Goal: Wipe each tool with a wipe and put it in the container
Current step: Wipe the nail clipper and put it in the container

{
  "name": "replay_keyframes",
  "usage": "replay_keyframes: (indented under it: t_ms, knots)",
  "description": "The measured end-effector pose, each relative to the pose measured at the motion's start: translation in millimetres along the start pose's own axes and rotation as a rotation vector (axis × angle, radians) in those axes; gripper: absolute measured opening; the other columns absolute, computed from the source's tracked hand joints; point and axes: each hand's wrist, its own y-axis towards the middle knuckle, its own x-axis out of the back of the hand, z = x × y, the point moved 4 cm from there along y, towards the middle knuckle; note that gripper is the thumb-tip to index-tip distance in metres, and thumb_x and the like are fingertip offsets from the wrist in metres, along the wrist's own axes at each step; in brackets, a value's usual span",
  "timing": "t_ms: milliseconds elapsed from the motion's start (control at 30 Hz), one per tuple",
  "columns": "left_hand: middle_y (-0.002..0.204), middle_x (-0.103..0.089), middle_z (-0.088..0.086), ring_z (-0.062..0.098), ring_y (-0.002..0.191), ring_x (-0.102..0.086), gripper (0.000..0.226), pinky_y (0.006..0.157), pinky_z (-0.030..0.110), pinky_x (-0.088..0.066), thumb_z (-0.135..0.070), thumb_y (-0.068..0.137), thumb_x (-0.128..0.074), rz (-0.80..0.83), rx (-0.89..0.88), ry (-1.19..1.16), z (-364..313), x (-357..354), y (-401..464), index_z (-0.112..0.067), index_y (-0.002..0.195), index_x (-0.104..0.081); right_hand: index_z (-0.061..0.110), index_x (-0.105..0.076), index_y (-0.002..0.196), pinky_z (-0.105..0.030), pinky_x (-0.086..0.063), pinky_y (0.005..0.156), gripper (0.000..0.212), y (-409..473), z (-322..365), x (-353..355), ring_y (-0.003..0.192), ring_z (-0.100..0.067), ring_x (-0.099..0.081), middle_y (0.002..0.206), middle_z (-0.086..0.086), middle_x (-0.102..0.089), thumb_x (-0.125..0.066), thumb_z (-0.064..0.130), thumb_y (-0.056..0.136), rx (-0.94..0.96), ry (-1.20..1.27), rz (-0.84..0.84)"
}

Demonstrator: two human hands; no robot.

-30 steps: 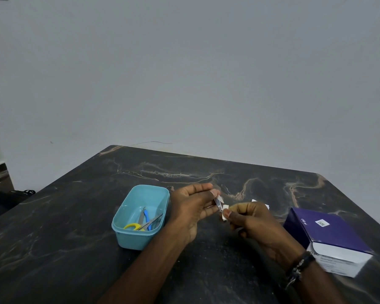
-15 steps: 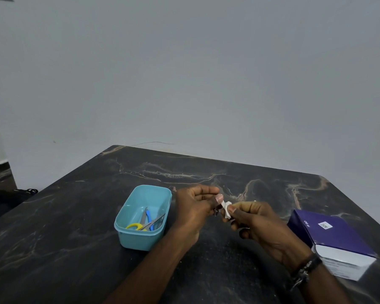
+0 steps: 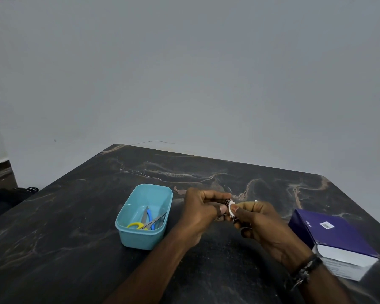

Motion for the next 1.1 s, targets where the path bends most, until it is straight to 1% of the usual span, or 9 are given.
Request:
replay_keyframes:
  t_ms: [67, 233, 500, 633, 700, 767, 900, 1033, 1100]
  knots:
    - [0.087, -0.076, 0.009, 0.021, 0.078, -0.073, 0.034, 0.068, 0.03, -0.061, 0.015, 0.08, -0.062, -0.029, -0.014, -0.003, 0, 1, 0, -0.015, 0.086, -0.075, -0.011, -0.069, 0.091, -0.023, -0.033, 0.051, 0.028, -1, 0, -1, 0.054, -0.009, -0.053, 0.072, -0.01, -0.066, -0.063, 0.017, 0.089, -0.009, 0.001, 0.025]
    - [0.079, -0.075, 0.003, 0.011, 0.072, -0.072, 0.034, 0.061, 0.022, -0.057, 0.017, 0.08, -0.061, -0.076, -0.025, -0.074, 0, 3, -1, -0.014, 0.085, -0.074, 0.001, -0.07, 0.082, -0.021, -0.035, 0.052, 0.021, -6, 3, -5, 0.057, -0.009, -0.054, 0.077, -0.009, -0.07, -0.064, 0.02, 0.087, -0.015, -0.056, 0.17]
    - [0.081, -0.075, 0.008, 0.021, 0.075, -0.072, 0.023, 0.065, 0.029, -0.06, 0.013, 0.079, -0.068, 0.016, 0.102, -0.196, 1, 5, 1, -0.005, 0.092, -0.073, -0.004, -0.069, 0.082, -0.019, -0.036, 0.051, 0.022, 0, 3, 7, 0.058, -0.006, -0.054, 0.071, -0.005, -0.067, -0.063, 0.017, 0.089, 0.028, -0.088, 0.099]
    - [0.074, -0.073, 0.006, 0.017, 0.068, -0.07, 0.018, 0.067, 0.033, -0.061, 0.007, 0.082, -0.068, 0.046, 0.113, -0.146, 1, 3, 0, -0.009, 0.087, -0.073, 0.004, -0.07, 0.072, -0.019, -0.036, 0.051, 0.022, -1, 4, 12, 0.056, -0.005, -0.053, 0.063, -0.001, -0.065, -0.062, 0.015, 0.09, 0.076, -0.2, 0.113]
    - [0.073, -0.073, 0.005, 0.014, 0.064, -0.068, 0.016, 0.065, 0.033, -0.061, 0.005, 0.083, -0.068, 0.053, 0.115, -0.105, 1, 2, -1, -0.01, 0.086, -0.073, 0.005, -0.071, 0.072, -0.018, -0.037, 0.051, 0.023, -1, 4, 14, 0.055, -0.005, -0.053, 0.062, -0.003, -0.065, -0.063, 0.016, 0.09, 0.11, -0.301, 0.116]
    - [0.072, -0.072, 0.005, 0.013, 0.061, -0.066, 0.014, 0.061, 0.03, -0.06, 0.004, 0.083, -0.069, 0.048, 0.12, -0.053, 2, 3, -2, -0.009, 0.086, -0.072, 0.008, -0.071, 0.07, -0.016, -0.038, 0.052, 0.024, 0, 5, 16, 0.052, -0.002, -0.05, 0.06, 0.0, -0.063, -0.064, 0.019, 0.09, 0.175, -0.508, 0.074]
    - [0.07, -0.07, 0.006, 0.012, 0.054, -0.063, 0.01, 0.054, 0.026, -0.058, 0.004, 0.082, -0.07, 0.006, 0.139, -0.004, 4, 5, -2, -0.005, 0.087, -0.07, 0.017, -0.071, 0.074, -0.014, -0.036, 0.049, 0.019, 3, 6, 13, 0.049, -0.001, -0.052, 0.057, 0.008, -0.059, -0.064, 0.024, 0.09, 0.347, -0.91, -0.124]
    - [0.072, -0.07, 0.008, 0.014, 0.053, -0.063, 0.012, 0.053, 0.026, -0.059, 0.004, 0.081, -0.071, -0.037, 0.139, 0.001, 8, 6, 0, -0.005, 0.088, -0.07, 0.02, -0.068, 0.078, -0.033, -0.051, 0.062, 0.018, 1, 7, 6, 0.066, -0.008, -0.056, 0.075, 0.005, -0.063, -0.059, 0.03, 0.091, 0.478, -1.105, -0.248]
    - [0.072, -0.069, 0.008, 0.015, 0.055, -0.063, 0.013, 0.053, 0.027, -0.059, 0.004, 0.081, -0.071, -0.037, 0.138, 0.001, 10, 6, 2, -0.005, 0.09, -0.07, 0.02, -0.065, 0.078, -0.03, -0.05, 0.064, 0.018, -1, 8, 5, 0.07, -0.008, -0.053, 0.078, 0.008, -0.059, -0.057, 0.029, 0.092, 0.516, -1.121, -0.266]
